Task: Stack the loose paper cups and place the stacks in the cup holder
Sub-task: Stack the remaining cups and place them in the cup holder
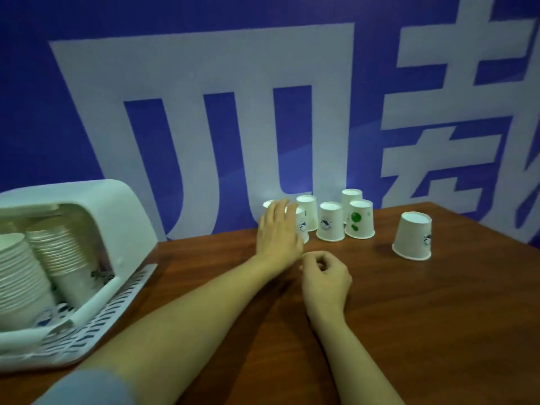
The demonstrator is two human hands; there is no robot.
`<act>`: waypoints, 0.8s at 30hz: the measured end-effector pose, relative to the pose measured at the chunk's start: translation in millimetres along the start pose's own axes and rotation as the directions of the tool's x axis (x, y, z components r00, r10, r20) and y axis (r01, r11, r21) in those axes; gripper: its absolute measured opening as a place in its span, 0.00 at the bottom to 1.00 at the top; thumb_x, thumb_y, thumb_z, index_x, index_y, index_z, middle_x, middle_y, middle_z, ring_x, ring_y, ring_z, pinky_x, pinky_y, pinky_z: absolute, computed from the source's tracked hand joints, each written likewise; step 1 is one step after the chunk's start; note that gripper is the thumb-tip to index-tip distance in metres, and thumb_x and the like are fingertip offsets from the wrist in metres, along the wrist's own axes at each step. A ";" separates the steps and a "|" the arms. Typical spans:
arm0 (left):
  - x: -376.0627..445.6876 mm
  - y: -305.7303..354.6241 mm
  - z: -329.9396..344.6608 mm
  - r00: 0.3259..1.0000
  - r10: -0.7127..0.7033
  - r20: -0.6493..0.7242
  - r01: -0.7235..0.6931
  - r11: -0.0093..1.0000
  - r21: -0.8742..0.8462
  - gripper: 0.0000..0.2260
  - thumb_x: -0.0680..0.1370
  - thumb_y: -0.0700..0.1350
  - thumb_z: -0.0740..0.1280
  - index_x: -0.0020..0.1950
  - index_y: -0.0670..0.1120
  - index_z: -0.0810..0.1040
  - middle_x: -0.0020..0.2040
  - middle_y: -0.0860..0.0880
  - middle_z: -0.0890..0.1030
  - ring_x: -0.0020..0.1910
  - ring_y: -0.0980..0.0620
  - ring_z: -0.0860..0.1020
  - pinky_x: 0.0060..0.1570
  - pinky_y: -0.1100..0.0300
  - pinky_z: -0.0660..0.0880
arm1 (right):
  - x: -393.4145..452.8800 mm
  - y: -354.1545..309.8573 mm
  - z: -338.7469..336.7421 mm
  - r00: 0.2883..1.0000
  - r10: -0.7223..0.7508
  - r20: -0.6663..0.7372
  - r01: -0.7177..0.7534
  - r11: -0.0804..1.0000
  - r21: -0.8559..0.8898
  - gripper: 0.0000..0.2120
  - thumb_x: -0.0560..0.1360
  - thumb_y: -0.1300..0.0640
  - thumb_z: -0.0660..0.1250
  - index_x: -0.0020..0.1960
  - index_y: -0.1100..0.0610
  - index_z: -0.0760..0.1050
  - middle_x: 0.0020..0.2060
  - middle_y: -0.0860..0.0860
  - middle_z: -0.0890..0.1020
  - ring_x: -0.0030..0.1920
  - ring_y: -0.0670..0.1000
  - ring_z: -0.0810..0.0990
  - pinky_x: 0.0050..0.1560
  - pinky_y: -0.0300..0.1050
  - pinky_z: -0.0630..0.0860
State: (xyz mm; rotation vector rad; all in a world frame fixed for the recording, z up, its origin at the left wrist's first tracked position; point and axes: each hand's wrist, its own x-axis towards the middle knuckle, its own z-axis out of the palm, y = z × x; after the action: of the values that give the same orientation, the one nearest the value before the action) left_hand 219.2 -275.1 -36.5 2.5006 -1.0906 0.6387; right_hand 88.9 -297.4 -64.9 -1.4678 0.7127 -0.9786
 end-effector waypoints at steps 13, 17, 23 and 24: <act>9.7 -21.9 -26.7 0.957 0.174 0.234 -0.288 0.685 0.669 0.25 0.80 0.46 0.70 0.76 0.47 0.67 0.75 0.45 0.65 0.73 0.42 0.66 0.67 0.48 0.66 | 6.2 4.5 6.1 1.000 -0.005 0.002 0.005 1.000 -0.023 0.10 0.75 0.59 0.67 0.35 0.56 0.79 0.30 0.51 0.82 0.31 0.47 0.76 0.32 0.38 0.70; -26.1 -43.6 -56.4 0.989 0.083 0.126 -0.137 0.847 0.514 0.24 0.77 0.55 0.71 0.71 0.51 0.70 0.68 0.48 0.71 0.65 0.45 0.70 0.61 0.50 0.66 | 7.4 5.7 6.2 1.000 0.000 -0.004 0.000 0.999 -0.040 0.10 0.75 0.59 0.68 0.35 0.56 0.80 0.30 0.51 0.82 0.35 0.53 0.79 0.36 0.42 0.71; -125.3 -56.9 -59.0 0.958 -0.238 0.162 0.274 0.926 -0.259 0.23 0.74 0.73 0.66 0.52 0.54 0.77 0.49 0.57 0.80 0.47 0.57 0.79 0.47 0.53 0.79 | 4.2 2.0 8.1 0.995 -0.030 0.092 0.041 0.991 -0.128 0.09 0.75 0.54 0.69 0.37 0.53 0.81 0.32 0.47 0.83 0.38 0.49 0.81 0.41 0.45 0.75; -134.8 -55.0 -57.3 0.961 -0.221 0.168 0.260 0.927 -0.270 0.22 0.75 0.72 0.66 0.51 0.53 0.76 0.48 0.57 0.80 0.47 0.57 0.78 0.44 0.55 0.78 | 2.0 1.7 7.8 0.990 -0.040 0.135 0.058 0.990 -0.130 0.08 0.75 0.53 0.69 0.38 0.52 0.81 0.33 0.47 0.84 0.39 0.48 0.82 0.43 0.47 0.77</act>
State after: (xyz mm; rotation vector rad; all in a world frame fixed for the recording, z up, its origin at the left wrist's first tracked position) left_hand 163.7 -131.8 -66.0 2.3911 -0.8297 0.2231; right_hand 96.8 -295.7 -66.0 -1.6583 0.6586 -0.8746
